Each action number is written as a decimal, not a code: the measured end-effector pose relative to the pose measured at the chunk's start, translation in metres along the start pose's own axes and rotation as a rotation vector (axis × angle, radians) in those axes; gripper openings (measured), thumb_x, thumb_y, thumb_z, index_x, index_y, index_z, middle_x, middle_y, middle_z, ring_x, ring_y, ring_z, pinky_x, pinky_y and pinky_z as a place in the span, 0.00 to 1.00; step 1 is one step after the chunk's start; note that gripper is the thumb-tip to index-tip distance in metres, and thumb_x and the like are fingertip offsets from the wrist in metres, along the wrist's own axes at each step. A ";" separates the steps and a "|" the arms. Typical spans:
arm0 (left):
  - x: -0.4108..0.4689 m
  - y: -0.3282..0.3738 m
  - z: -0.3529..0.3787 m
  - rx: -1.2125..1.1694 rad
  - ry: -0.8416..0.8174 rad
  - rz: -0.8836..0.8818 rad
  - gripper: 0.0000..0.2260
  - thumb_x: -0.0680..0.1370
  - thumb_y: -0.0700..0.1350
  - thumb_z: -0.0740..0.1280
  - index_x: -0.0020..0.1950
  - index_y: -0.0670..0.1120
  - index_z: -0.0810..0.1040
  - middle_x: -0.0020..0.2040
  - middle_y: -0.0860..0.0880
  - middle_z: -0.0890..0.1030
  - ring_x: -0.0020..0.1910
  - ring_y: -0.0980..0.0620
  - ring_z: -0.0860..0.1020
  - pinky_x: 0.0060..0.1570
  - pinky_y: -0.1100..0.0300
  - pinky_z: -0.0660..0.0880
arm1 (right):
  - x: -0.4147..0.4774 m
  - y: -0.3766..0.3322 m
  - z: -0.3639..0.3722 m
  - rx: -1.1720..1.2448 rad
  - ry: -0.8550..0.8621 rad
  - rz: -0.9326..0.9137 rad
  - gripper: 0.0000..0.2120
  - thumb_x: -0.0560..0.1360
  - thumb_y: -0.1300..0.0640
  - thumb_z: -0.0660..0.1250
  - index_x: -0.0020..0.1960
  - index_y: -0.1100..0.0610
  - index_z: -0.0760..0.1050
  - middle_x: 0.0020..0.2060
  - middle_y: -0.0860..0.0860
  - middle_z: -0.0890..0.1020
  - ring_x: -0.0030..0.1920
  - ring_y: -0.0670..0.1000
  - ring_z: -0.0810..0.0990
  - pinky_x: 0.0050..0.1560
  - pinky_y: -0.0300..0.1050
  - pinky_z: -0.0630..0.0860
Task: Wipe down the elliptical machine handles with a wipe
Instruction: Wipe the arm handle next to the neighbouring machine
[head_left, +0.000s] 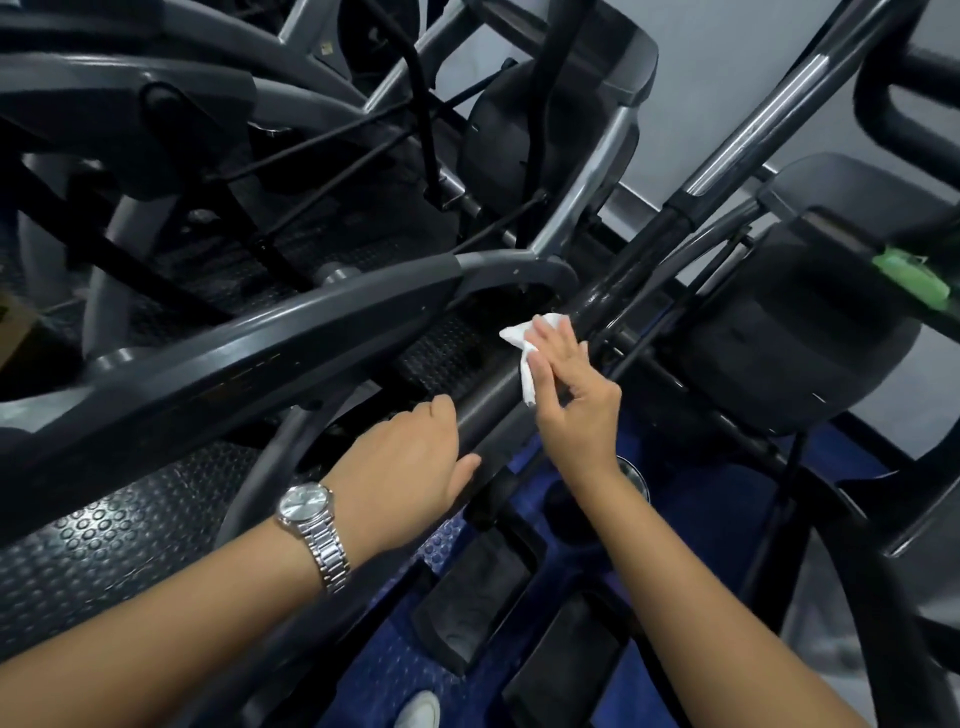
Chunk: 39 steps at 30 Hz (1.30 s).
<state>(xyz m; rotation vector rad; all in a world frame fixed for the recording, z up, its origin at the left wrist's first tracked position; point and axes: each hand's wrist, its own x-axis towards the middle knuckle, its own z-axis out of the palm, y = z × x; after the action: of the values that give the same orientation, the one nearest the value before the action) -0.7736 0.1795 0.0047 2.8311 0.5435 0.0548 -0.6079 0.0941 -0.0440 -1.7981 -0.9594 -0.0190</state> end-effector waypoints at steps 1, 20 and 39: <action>0.000 0.000 0.000 0.001 0.003 0.001 0.13 0.81 0.57 0.52 0.48 0.47 0.59 0.44 0.51 0.70 0.38 0.52 0.69 0.36 0.61 0.63 | -0.003 -0.002 0.002 0.030 0.020 0.028 0.13 0.79 0.59 0.65 0.62 0.59 0.77 0.64 0.54 0.77 0.72 0.48 0.67 0.72 0.55 0.65; 0.095 0.031 0.002 -0.022 0.053 -0.013 0.20 0.73 0.51 0.65 0.58 0.40 0.66 0.57 0.43 0.72 0.55 0.42 0.72 0.44 0.53 0.67 | 0.003 0.009 -0.009 0.137 0.030 0.113 0.14 0.77 0.64 0.67 0.63 0.61 0.76 0.65 0.56 0.76 0.71 0.48 0.68 0.70 0.40 0.66; 0.104 0.033 0.013 -0.013 0.054 -0.054 0.18 0.73 0.46 0.66 0.57 0.40 0.65 0.55 0.43 0.72 0.53 0.43 0.73 0.42 0.53 0.66 | 0.026 0.019 -0.015 0.055 0.027 0.060 0.12 0.77 0.64 0.66 0.61 0.63 0.77 0.62 0.58 0.78 0.70 0.50 0.70 0.68 0.38 0.68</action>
<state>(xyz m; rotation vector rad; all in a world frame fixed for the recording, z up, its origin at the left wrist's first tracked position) -0.6638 0.1849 0.0000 2.8077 0.6285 0.1249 -0.5725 0.0954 -0.0405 -1.7708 -0.8782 0.0208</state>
